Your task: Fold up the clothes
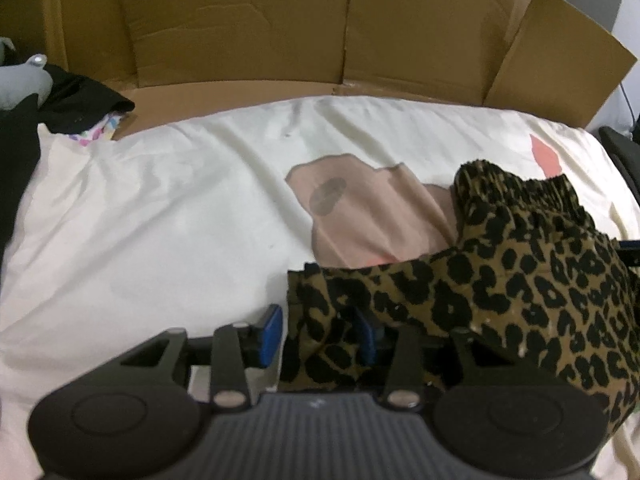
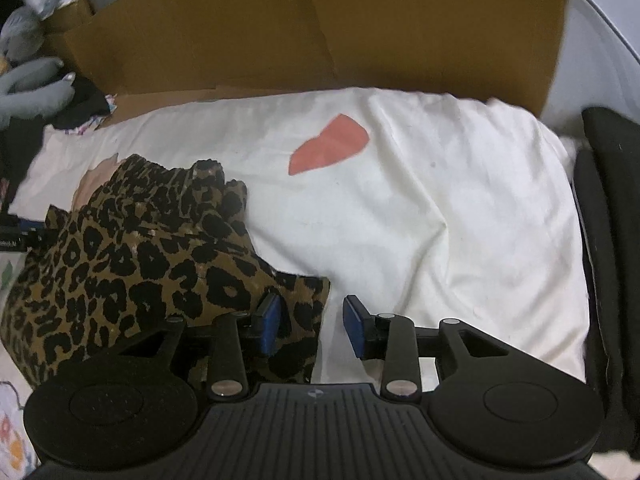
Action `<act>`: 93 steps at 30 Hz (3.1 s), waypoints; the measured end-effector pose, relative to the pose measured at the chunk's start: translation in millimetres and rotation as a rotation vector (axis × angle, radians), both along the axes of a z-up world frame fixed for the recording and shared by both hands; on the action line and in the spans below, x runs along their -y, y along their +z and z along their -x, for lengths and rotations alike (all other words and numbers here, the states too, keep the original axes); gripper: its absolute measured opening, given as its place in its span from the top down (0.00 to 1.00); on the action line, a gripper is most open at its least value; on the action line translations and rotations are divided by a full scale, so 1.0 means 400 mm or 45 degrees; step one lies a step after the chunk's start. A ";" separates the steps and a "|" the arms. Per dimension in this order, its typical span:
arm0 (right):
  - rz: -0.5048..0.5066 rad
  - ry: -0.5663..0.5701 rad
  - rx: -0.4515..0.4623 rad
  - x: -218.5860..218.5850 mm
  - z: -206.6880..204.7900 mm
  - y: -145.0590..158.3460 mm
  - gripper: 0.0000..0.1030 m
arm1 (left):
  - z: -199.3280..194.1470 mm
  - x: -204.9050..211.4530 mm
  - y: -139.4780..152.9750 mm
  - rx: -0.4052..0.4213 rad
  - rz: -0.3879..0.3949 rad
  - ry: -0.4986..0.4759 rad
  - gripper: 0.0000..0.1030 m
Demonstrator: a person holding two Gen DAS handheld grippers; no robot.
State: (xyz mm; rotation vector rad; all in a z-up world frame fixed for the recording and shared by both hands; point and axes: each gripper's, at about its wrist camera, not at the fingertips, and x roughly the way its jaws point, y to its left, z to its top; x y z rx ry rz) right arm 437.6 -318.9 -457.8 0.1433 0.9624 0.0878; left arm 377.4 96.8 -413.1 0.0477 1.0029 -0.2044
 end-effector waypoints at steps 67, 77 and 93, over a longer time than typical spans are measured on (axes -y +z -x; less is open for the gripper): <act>0.004 -0.137 0.160 0.031 -0.041 0.120 0.95 | -0.099 0.055 0.145 0.217 -0.124 0.010 0.91; -0.003 -0.142 0.093 0.034 -0.086 0.064 0.95 | -0.143 0.056 0.059 0.124 -0.119 0.010 0.90; 0.030 -0.114 0.185 -0.026 -0.088 0.116 0.80 | -0.097 0.098 0.132 0.213 -0.095 -0.012 0.67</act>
